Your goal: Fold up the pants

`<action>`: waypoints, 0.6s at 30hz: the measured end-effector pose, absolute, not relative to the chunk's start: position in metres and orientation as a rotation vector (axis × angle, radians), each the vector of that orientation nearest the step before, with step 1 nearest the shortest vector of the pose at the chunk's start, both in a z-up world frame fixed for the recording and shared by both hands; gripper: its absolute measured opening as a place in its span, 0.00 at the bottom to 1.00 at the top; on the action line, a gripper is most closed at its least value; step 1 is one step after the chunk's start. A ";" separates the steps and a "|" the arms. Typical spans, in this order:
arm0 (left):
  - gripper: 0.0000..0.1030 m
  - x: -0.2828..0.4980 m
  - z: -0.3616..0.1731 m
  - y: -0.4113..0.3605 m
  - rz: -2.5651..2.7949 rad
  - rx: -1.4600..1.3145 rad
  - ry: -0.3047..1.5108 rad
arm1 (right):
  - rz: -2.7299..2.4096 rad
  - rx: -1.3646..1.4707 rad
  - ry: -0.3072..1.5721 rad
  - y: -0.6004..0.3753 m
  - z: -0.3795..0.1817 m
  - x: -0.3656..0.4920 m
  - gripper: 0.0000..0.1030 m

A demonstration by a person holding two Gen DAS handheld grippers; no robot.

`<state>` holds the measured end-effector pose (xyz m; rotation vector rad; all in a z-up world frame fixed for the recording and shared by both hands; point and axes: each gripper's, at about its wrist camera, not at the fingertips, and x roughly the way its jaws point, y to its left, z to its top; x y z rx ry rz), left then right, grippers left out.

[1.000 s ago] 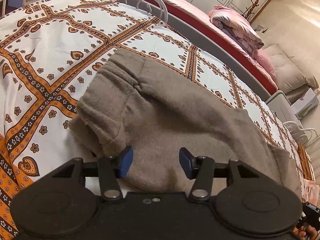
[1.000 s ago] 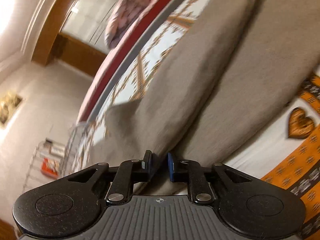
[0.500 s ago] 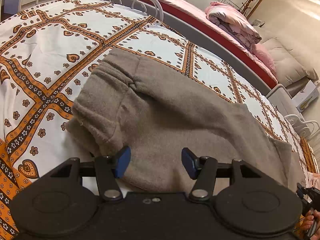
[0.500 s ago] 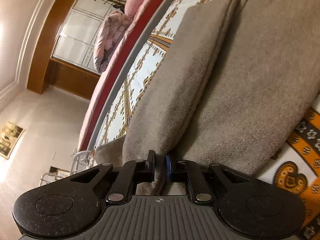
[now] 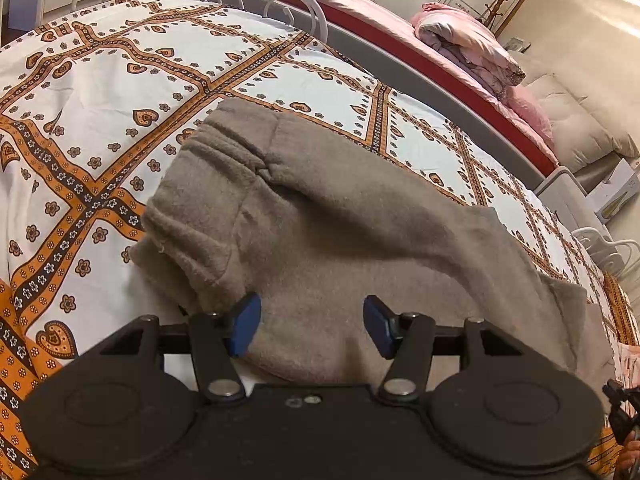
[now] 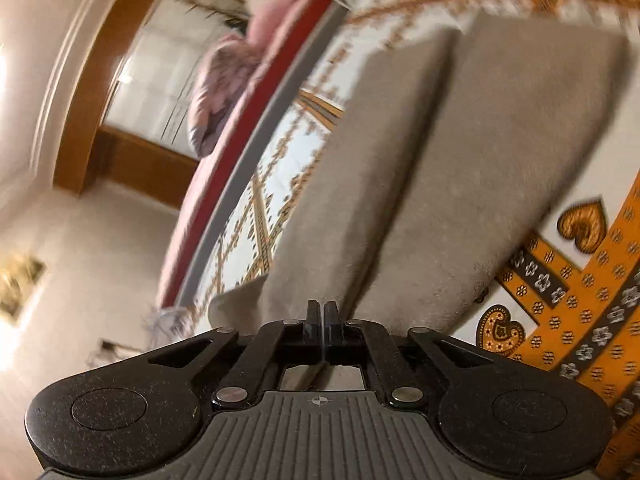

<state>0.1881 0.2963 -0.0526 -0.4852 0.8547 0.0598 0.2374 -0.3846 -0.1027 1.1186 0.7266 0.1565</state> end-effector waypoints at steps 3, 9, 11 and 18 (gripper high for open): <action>0.48 0.189 -0.053 0.296 0.060 -0.484 0.855 | 0.139 1.173 0.741 -0.385 -0.117 0.246 0.23; 0.49 0.189 -0.053 0.296 0.056 -0.482 0.855 | 0.180 1.151 0.750 -0.366 -0.120 0.272 0.35; 0.49 0.188 -0.053 0.296 0.050 -0.483 0.854 | 0.204 1.138 0.745 -0.361 -0.121 0.283 0.34; 0.49 0.185 -0.053 0.298 0.032 -0.483 0.850 | 0.193 1.020 0.709 -0.353 -0.114 0.289 0.05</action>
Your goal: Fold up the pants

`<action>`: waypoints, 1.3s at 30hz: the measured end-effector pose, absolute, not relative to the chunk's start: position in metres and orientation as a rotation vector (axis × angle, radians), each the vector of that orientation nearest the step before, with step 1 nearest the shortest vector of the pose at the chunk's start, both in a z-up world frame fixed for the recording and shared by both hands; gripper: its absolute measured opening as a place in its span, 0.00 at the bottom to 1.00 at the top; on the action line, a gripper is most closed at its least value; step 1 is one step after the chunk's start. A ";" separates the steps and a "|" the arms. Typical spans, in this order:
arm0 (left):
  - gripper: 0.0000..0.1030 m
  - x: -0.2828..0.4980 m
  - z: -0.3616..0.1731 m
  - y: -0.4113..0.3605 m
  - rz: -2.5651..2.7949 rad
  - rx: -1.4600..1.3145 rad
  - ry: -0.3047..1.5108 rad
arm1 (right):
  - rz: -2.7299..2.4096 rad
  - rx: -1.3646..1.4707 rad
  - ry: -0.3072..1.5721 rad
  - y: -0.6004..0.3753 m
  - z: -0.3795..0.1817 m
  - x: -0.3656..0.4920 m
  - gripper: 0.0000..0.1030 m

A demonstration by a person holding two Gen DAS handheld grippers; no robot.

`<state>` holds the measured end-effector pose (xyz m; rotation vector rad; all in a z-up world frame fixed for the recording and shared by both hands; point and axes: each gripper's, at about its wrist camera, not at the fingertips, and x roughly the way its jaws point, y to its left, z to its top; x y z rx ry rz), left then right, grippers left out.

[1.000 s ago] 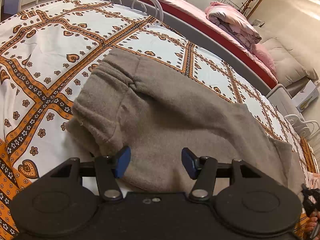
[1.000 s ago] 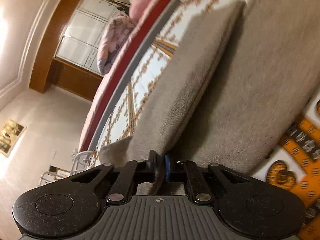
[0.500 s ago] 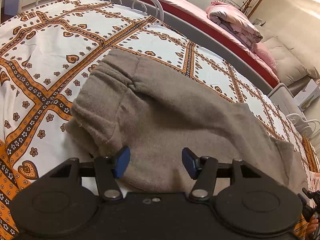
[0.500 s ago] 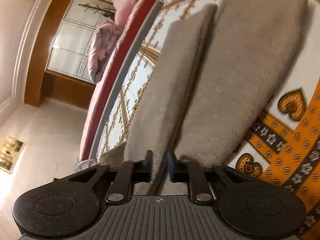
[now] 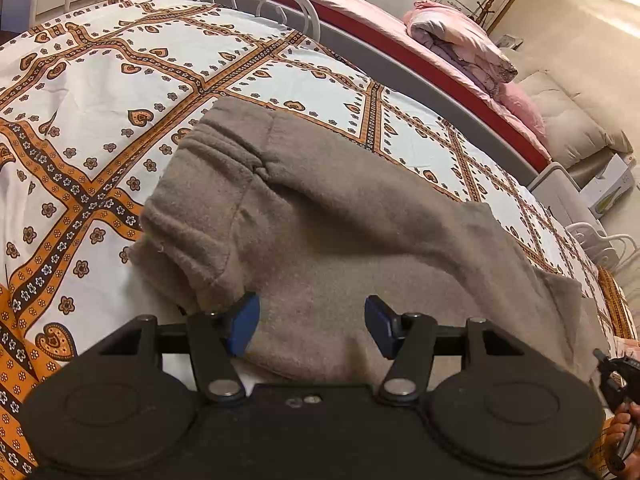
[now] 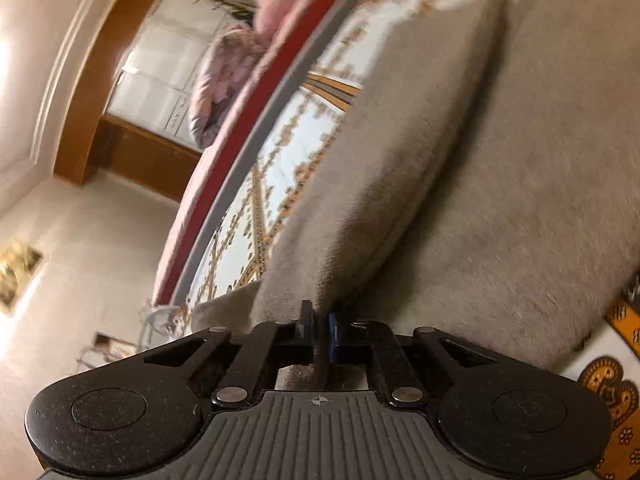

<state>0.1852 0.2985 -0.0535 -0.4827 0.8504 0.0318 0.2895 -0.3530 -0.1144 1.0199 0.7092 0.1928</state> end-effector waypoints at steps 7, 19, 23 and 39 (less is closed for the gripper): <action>0.49 0.187 -0.053 0.297 0.040 -0.471 0.855 | 0.197 0.783 0.612 -0.339 -0.046 0.240 0.05; 0.61 0.190 -0.052 0.286 0.034 -0.411 0.868 | -0.010 0.991 0.637 -0.385 -0.095 0.226 0.37; 0.69 0.194 -0.052 0.282 0.026 -0.399 0.874 | -0.062 1.050 0.609 -0.414 -0.101 0.240 0.37; 0.75 0.194 -0.052 0.279 0.010 -0.381 0.877 | -0.054 0.929 0.560 -0.425 -0.084 0.265 0.06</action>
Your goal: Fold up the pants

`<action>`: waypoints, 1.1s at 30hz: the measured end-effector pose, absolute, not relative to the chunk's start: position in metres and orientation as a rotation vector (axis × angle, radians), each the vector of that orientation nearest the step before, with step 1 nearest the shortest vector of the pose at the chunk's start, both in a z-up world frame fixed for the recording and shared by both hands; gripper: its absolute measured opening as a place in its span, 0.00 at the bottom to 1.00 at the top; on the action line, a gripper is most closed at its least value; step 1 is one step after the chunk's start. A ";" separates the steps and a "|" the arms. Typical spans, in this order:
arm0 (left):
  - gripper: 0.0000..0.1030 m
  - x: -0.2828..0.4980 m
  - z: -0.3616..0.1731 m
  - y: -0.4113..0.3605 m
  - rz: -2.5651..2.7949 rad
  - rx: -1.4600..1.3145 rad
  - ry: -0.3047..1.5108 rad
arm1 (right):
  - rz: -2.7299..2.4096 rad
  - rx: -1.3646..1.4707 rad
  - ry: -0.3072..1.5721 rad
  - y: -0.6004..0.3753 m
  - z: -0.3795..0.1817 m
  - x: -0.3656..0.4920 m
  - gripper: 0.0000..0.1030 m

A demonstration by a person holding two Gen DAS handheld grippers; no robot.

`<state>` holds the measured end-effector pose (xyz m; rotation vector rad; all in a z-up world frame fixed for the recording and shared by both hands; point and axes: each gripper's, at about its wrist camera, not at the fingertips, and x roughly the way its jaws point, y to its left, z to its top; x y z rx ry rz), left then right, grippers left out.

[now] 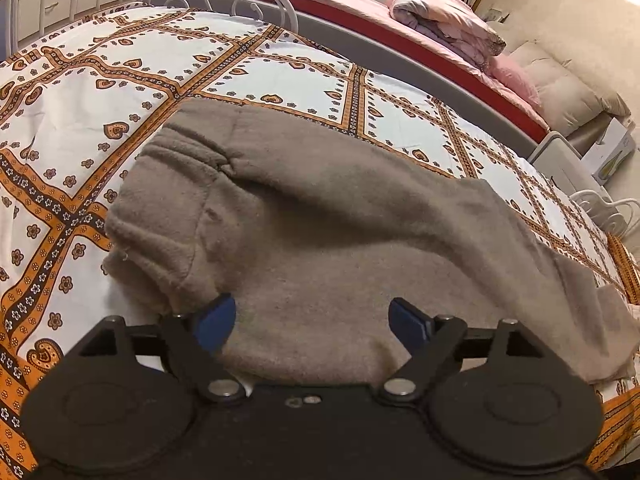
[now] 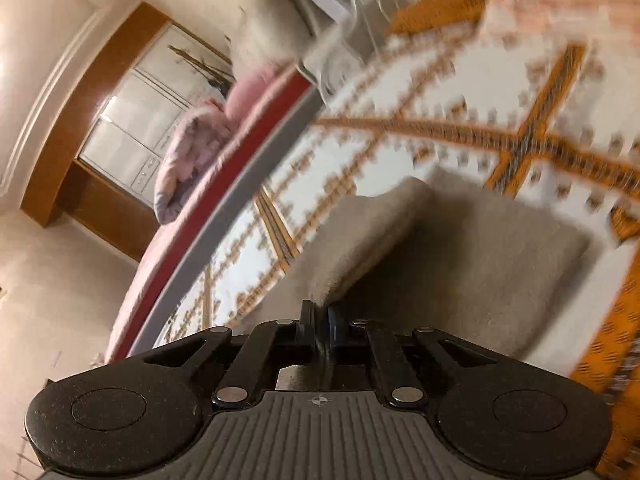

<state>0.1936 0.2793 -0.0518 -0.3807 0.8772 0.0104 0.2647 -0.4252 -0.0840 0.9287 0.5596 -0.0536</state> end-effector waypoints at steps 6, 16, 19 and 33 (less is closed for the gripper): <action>0.76 0.195 -0.051 0.279 0.012 -0.379 0.880 | -0.219 0.951 0.771 -0.431 -0.110 0.246 0.07; 0.76 0.196 -0.052 0.278 0.015 -0.378 0.880 | -0.288 1.074 0.621 -0.468 -0.119 0.239 0.34; 0.77 0.196 -0.052 0.277 0.017 -0.371 0.883 | -0.282 1.088 0.614 -0.479 -0.127 0.247 0.34; 0.77 0.195 -0.052 0.279 0.010 -0.375 0.880 | -0.270 1.084 0.561 -0.485 -0.100 0.223 0.05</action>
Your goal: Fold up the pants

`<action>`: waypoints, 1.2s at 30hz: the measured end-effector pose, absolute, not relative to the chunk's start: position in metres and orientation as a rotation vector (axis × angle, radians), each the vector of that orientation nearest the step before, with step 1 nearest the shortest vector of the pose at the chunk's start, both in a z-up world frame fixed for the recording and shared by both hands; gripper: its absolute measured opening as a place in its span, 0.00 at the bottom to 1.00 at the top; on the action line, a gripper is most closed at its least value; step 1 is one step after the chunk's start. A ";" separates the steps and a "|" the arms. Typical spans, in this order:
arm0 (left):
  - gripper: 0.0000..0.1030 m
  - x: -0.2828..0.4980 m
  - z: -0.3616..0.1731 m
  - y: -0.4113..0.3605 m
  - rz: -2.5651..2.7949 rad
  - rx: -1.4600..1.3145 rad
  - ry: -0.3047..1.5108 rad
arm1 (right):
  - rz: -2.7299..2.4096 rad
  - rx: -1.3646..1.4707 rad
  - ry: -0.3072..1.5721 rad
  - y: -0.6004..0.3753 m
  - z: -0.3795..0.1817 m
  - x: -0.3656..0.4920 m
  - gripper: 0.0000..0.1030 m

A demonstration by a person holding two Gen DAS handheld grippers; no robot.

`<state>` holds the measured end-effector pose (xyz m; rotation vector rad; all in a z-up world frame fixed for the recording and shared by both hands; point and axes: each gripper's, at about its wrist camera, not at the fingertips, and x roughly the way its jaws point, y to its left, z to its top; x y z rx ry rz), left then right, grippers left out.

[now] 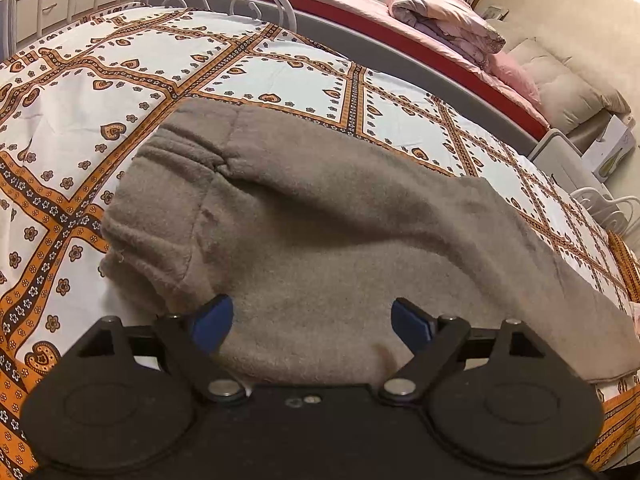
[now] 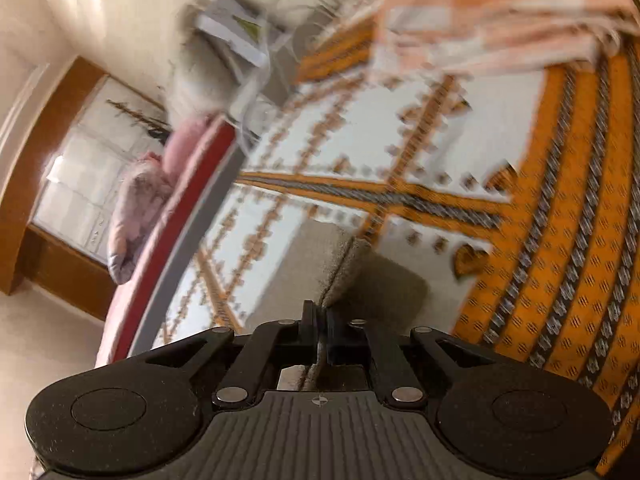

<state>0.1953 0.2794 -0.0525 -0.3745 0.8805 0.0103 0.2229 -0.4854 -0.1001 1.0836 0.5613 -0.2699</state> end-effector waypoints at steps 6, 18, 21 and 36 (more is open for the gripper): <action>0.77 0.194 -0.052 0.279 0.009 -0.378 0.876 | -0.334 1.150 0.621 -0.496 -0.122 0.223 0.05; 0.77 0.194 -0.052 0.278 0.010 -0.375 0.877 | -0.368 1.194 0.535 -0.509 -0.108 0.199 0.19; 0.77 0.194 -0.052 0.277 0.011 -0.373 0.878 | -0.374 1.191 0.553 -0.506 -0.112 0.199 0.53; 0.77 0.193 -0.051 0.276 0.011 -0.372 0.876 | -0.272 0.693 0.577 -0.476 -0.074 0.241 0.15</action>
